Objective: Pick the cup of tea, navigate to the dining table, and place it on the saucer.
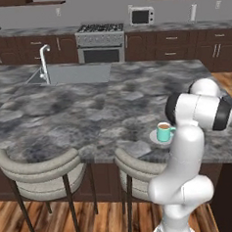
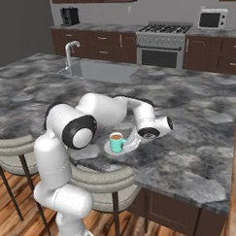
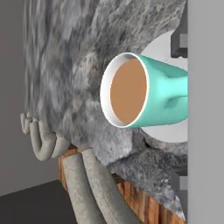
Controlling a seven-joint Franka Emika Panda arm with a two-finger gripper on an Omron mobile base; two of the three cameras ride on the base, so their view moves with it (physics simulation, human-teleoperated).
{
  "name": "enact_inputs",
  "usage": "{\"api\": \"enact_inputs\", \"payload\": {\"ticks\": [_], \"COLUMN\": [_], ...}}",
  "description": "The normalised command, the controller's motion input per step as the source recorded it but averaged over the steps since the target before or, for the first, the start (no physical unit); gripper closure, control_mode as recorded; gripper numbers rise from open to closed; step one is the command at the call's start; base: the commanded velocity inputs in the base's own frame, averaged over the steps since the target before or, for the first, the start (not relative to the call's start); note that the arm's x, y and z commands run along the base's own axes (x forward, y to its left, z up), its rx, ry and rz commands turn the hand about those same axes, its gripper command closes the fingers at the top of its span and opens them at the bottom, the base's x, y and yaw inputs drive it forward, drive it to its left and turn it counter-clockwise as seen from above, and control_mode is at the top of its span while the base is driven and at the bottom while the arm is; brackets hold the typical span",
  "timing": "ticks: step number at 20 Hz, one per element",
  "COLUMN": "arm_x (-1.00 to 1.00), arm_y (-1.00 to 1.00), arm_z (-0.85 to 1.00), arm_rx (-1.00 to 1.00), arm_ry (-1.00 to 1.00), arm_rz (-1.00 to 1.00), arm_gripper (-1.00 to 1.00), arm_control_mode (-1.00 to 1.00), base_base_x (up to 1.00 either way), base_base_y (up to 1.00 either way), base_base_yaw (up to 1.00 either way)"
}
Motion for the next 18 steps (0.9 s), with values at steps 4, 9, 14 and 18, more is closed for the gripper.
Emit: {"api": "enact_inputs", "payload": {"ticks": [4,9,14,18], "arm_x": [-0.55,-0.76,-0.82,-0.66], "arm_y": [0.00,0.00,0.06,0.29], "arm_z": [0.75,0.67,0.51,0.44], "arm_rx": [0.08,0.05,0.00,-0.07], "arm_ry": [-0.01,0.00,0.00,0.03], "arm_rz": [0.00,0.00,-0.05,-0.21], "arm_gripper": [-1.00,-1.00,-1.00,-1.00], "arm_control_mode": [-1.00,-1.00,-1.00,-1.00], "base_base_x": [0.00,0.00,0.00,0.00], "base_base_y": [0.00,0.00,0.00,0.00], "base_base_yaw": [0.00,0.00,0.00,0.00]}}
